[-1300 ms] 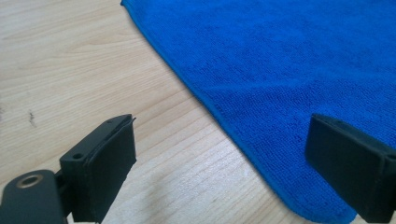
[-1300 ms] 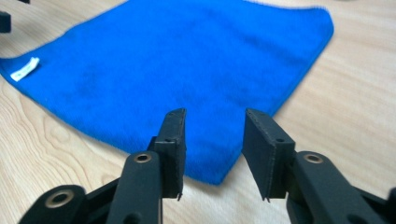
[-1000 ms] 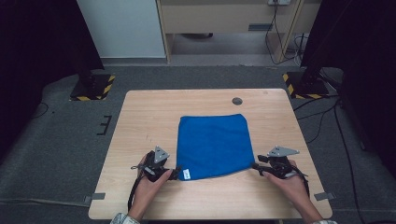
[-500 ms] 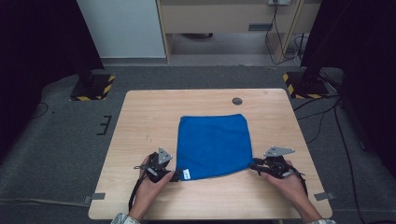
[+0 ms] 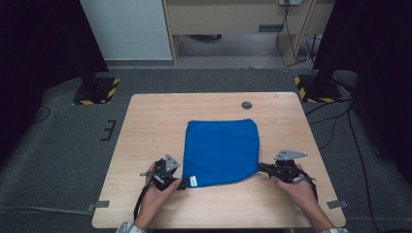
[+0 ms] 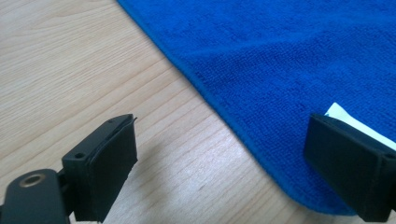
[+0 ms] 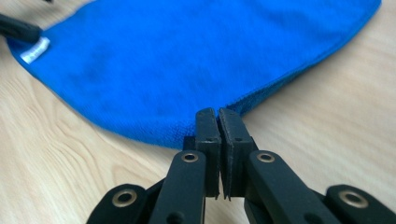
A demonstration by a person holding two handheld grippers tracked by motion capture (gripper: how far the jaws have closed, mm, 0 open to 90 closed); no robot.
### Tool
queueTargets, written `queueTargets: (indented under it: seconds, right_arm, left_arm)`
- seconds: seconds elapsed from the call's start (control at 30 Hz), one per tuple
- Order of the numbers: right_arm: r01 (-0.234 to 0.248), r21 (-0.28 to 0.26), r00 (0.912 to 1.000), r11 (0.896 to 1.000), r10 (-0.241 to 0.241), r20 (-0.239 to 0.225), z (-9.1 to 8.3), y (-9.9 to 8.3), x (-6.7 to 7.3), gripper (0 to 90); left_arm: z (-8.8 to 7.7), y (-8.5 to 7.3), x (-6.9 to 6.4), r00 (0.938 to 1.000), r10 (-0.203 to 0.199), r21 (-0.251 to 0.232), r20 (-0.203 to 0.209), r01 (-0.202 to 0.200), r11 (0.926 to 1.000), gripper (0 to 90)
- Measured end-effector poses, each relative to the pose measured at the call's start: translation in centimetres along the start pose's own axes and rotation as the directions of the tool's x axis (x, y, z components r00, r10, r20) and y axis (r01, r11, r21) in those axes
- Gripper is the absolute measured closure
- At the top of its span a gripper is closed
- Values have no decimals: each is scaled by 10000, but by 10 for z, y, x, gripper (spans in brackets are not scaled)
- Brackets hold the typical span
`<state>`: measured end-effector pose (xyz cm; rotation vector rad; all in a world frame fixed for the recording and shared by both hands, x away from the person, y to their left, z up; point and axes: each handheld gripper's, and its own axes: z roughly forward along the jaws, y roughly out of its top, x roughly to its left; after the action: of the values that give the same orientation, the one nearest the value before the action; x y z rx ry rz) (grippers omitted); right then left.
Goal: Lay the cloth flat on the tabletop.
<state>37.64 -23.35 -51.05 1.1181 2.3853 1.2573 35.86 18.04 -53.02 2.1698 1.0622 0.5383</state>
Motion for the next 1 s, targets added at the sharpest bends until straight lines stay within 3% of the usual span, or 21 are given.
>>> queueTargets:
  seconds: [0.23, 0.47, 0.57, 0.67, 0.77, 0.9, 1.0]
  right_arm:
    - [164, 577, 9997, 9982, -155, -170, 23, 41, 6, 875]
    - [320, 1667, 9995, 9855, -321, -21, 80, 95, 13, 874]
    - [191, 1942, 9998, 9808, -196, 8, 104, 106, 15, 867]
    - [297, 1906, 9995, 9812, -302, -7, 124, 114, 19, 724]
    - [253, 1461, 9996, 9889, -264, 58, 124, 119, 24, 575]
    - [322, 1101, 9993, 9934, -343, 168, 109, 121, 23, 564]
    - [366, 812, 9986, 9960, -395, 343, 94, 119, 19, 626]
  left_arm:
    - [-2, 0, 3, 9998, -200, -116, -71, 199, 9997, 90]
    - [-5, -1, 6, 9992, -367, -213, -169, 364, 9991, 92]
    - [-6, -1, 8, 9988, -455, -249, -168, 450, 9987, 93]
    - [-6, -2, 11, 9982, -577, -258, -153, 573, 9980, 93]
    - [-6, -3, 12, 9980, -618, -296, -132, 614, 9977, 93]
    - [-5, -2, 13, 9980, -608, -249, -187, 603, 9979, 94]
    - [-5, -2, 12, 9981, -569, -185, -247, 565, 9982, 95]
